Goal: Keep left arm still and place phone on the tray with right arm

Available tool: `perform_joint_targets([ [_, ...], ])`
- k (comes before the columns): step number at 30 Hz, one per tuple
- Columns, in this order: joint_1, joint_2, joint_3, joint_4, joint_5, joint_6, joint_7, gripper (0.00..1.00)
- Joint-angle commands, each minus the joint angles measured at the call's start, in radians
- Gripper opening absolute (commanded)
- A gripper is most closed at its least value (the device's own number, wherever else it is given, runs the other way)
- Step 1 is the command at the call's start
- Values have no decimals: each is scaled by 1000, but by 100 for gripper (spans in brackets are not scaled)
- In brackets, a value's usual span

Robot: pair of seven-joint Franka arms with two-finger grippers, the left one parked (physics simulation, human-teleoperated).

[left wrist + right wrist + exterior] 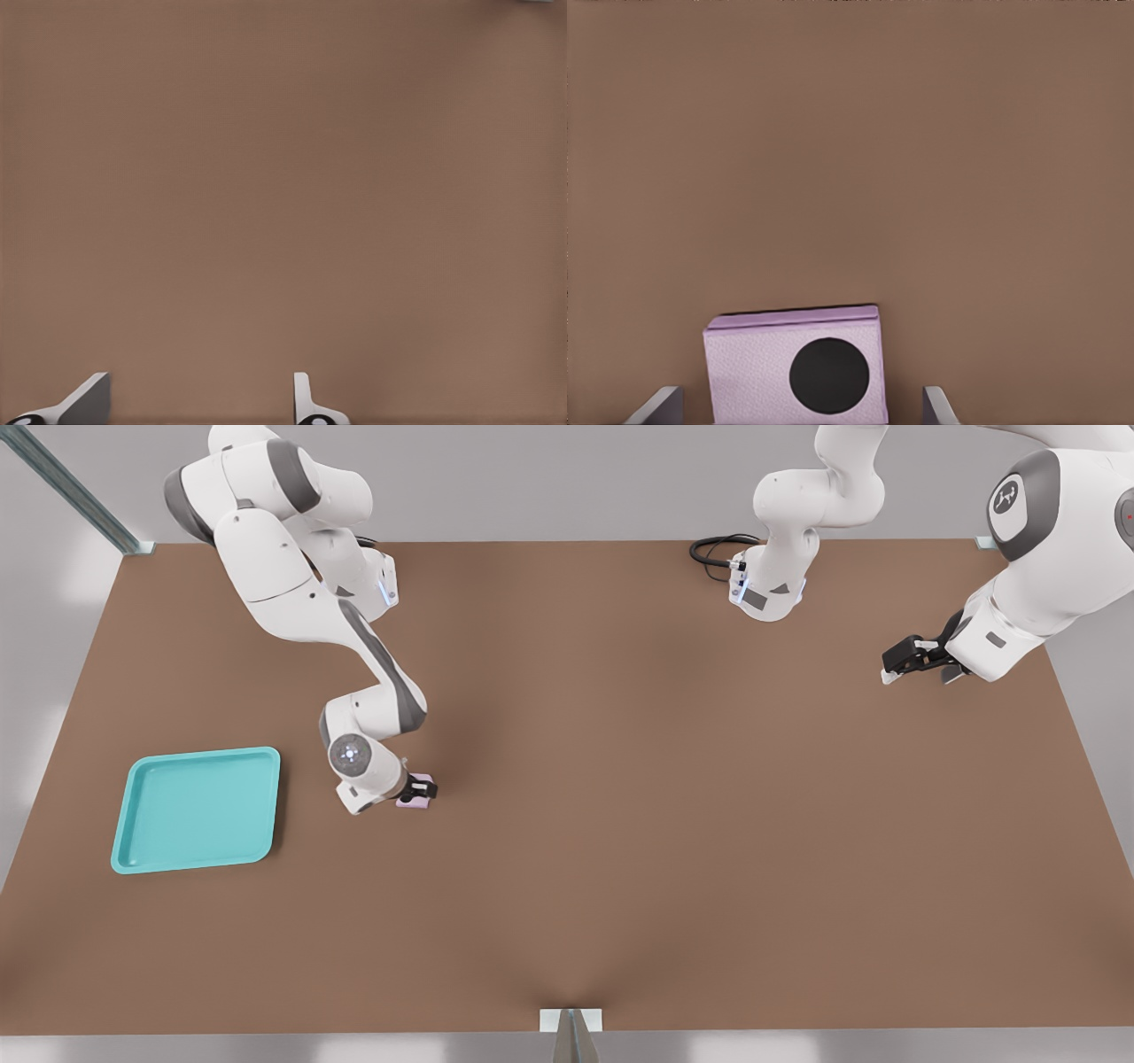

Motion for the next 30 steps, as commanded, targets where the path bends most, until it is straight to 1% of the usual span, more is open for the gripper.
perform_joint_targets([
  [1, 0, 5, 1, 0, 1, 50, 52, 100],
  [11, 0, 39, 1, 1, 0, 55, 49, 100],
  [13, 0, 37, 1, 1, 0, 55, 49, 87],
  [14, 0, 37, 1, 1, 0, 55, 49, 86],
  [17, 0, 37, 1, 1, 0, 55, 49, 85],
  [18, 0, 37, 1, 1, 0, 55, 49, 82],
  [25, -1, 45, 1, 3, -14, 55, 49, 82],
  [28, -1, 34, 2, 3, -16, 52, 48, 79],
  [30, -5, 19, 2, 5, -14, 42, 42, 79],
])
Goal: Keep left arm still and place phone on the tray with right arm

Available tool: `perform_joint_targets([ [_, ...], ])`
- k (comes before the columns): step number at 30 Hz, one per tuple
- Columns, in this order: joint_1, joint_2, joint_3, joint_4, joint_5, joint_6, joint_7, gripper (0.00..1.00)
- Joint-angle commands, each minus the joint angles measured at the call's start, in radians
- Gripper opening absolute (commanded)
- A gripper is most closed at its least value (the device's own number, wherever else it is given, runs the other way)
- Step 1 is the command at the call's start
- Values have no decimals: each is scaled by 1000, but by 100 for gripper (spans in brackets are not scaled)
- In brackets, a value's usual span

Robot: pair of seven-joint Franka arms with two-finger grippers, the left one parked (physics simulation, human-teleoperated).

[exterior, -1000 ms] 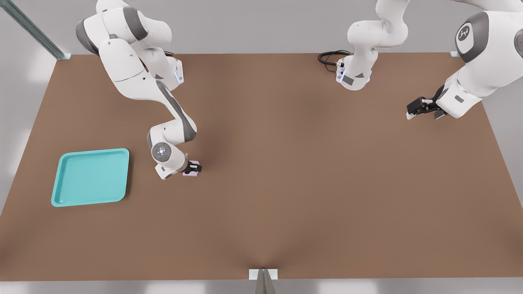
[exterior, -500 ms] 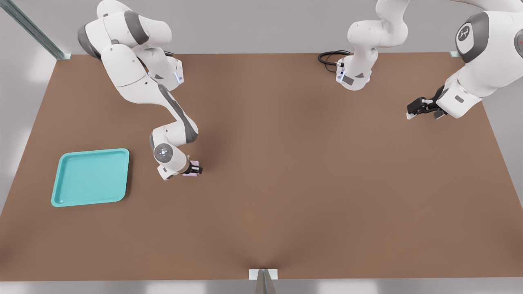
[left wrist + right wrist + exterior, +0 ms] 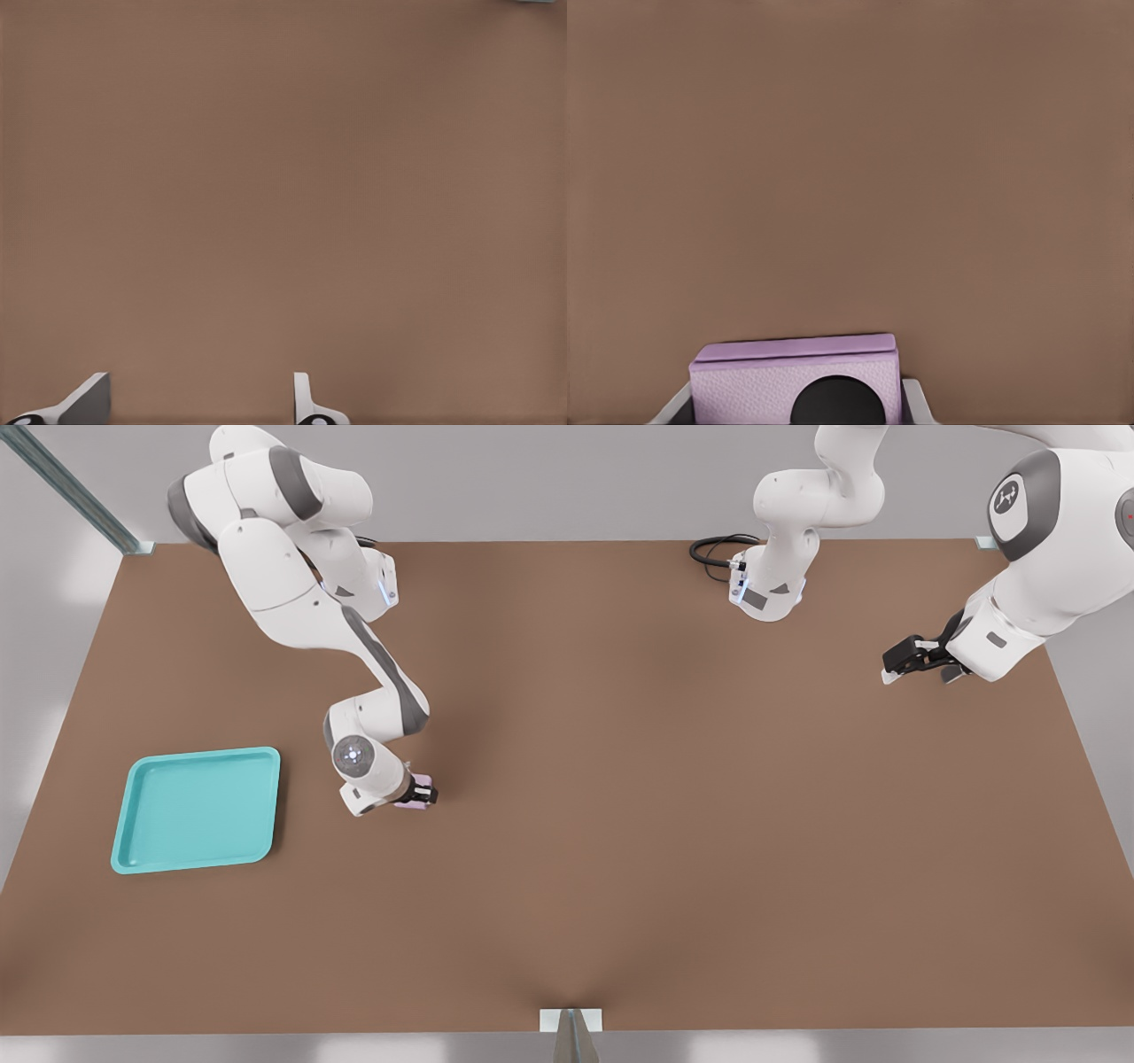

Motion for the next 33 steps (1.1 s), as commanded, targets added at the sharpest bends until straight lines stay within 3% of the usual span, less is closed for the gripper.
perform_joint_targets([
  [1, -3, -14, 0, 1, -4, -11, -1, 79],
  [6, -59, -95, 0, 25, -4, -109, -75, 79],
  [12, -397, -121, -1, 30, -3, -123, -578, 79],
  [15, -569, -63, -1, 88, 2, -120, -833, 79],
  [19, -681, -28, -3, 98, 2, -113, -983, 80],
  [20, -681, -28, -3, 98, 3, -113, -979, 100],
  [24, -676, -44, 0, 148, 2, -126, -986, 100],
  [25, -681, -89, 41, 218, 2, -226, -982, 100],
  [27, -656, -112, 147, 563, -1, -647, -950, 100],
  [29, -589, -176, 275, 694, -6, -826, -735, 100],
  [30, -335, -279, 61, 691, -3, -895, -634, 100],
  [31, -57, -359, -251, 679, 60, -927, -620, 100],
  [33, -56, -397, -261, 676, 69, -967, -583, 100],
])
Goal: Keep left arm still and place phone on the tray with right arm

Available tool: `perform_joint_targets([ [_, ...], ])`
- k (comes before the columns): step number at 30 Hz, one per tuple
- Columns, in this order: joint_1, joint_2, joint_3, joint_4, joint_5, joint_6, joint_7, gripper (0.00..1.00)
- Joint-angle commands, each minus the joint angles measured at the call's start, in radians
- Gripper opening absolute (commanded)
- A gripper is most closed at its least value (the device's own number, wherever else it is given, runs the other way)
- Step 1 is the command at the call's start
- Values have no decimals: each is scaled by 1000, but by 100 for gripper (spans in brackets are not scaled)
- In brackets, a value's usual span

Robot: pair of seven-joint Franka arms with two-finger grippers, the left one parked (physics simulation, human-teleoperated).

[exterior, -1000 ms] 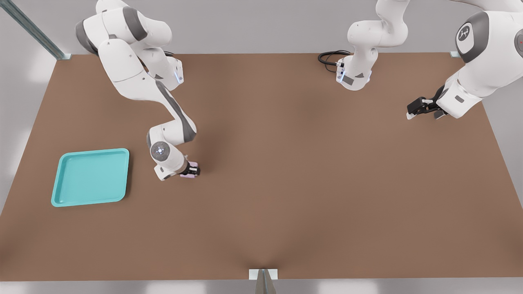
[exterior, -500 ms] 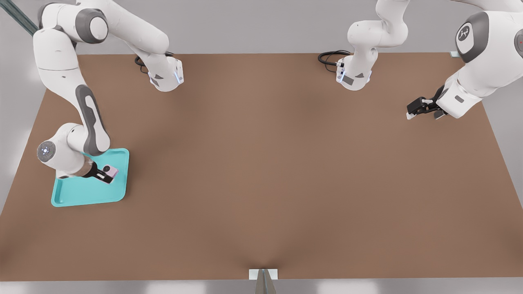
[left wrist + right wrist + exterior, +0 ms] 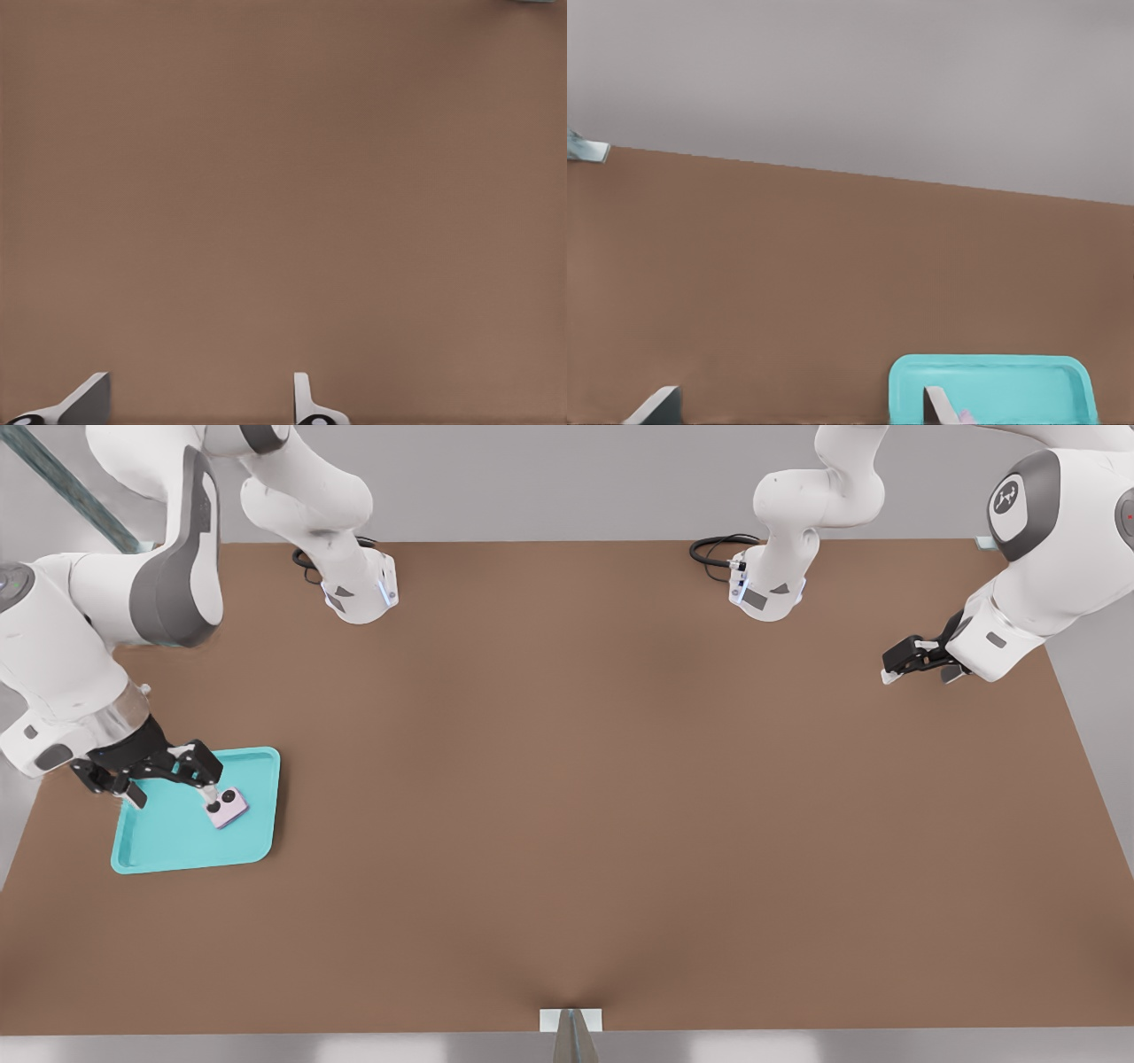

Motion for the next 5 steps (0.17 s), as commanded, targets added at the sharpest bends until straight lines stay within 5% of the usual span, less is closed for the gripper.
perform_joint_targets([
  [1, 15, -12, -47, 8, 31, -287, 25, 100],
  [5, 15, -14, -45, 4, 28, -304, 31, 100],
])
